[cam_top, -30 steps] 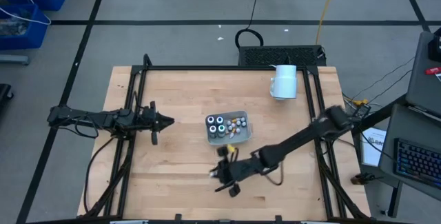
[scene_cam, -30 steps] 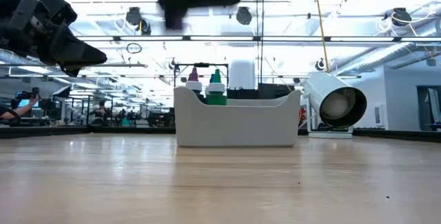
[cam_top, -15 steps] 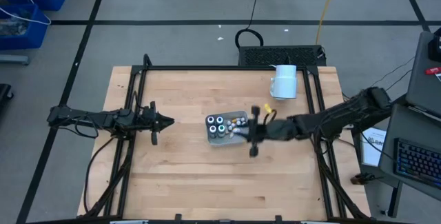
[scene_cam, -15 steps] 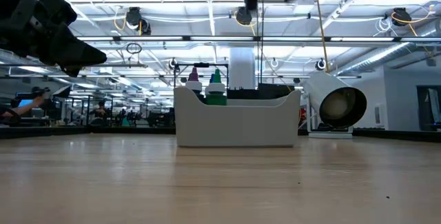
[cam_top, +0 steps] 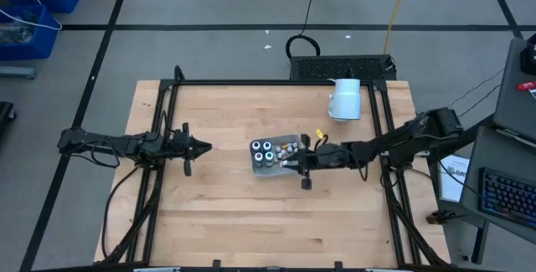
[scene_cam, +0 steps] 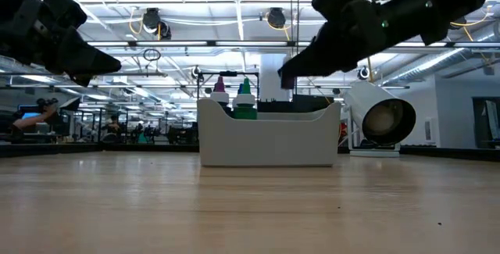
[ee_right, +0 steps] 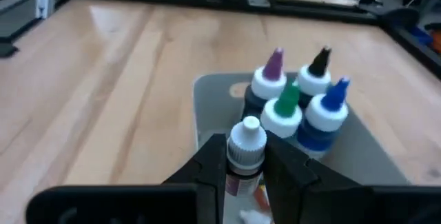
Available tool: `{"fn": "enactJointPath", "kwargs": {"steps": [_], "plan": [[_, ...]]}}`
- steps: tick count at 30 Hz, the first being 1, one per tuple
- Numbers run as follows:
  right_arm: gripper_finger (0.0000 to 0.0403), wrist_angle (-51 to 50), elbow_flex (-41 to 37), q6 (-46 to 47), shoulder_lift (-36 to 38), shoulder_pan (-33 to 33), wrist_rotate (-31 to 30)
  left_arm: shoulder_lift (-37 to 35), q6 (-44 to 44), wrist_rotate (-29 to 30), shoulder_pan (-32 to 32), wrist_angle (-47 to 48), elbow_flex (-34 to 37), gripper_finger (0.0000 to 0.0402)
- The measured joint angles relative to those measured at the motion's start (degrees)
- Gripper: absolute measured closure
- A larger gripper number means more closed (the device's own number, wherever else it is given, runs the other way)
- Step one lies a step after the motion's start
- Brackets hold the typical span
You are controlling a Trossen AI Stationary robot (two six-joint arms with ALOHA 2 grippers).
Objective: Pick & Place food coloring
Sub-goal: Put the small purple food coloring bottle into the white bin
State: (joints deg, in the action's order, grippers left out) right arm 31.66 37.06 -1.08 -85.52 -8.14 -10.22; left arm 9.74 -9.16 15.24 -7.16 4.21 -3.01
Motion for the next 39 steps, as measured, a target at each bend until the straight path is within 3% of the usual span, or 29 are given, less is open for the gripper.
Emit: {"fn": "enactJointPath", "kwargs": {"steps": [14, 33, 39], "plan": [[0.0342, 10.56, 0.07, -0.29, -11.05, 0.33, -0.15, 0.0, -0.03, 0.27, 0.0, 0.0, 0.02, 0.0355], [0.034, 13.93, 0.13, 0.56, -15.62, 1.75, -0.16, 0.0, -0.01, 0.33, 0.0, -0.02, 0.02, 0.0355], [0.0315, 14.05, 0.13, 0.15, -15.62, 1.73, -3.31, 0.01, -0.01, 0.33, 0.0, -0.02, 0.02, 0.0355]]}}
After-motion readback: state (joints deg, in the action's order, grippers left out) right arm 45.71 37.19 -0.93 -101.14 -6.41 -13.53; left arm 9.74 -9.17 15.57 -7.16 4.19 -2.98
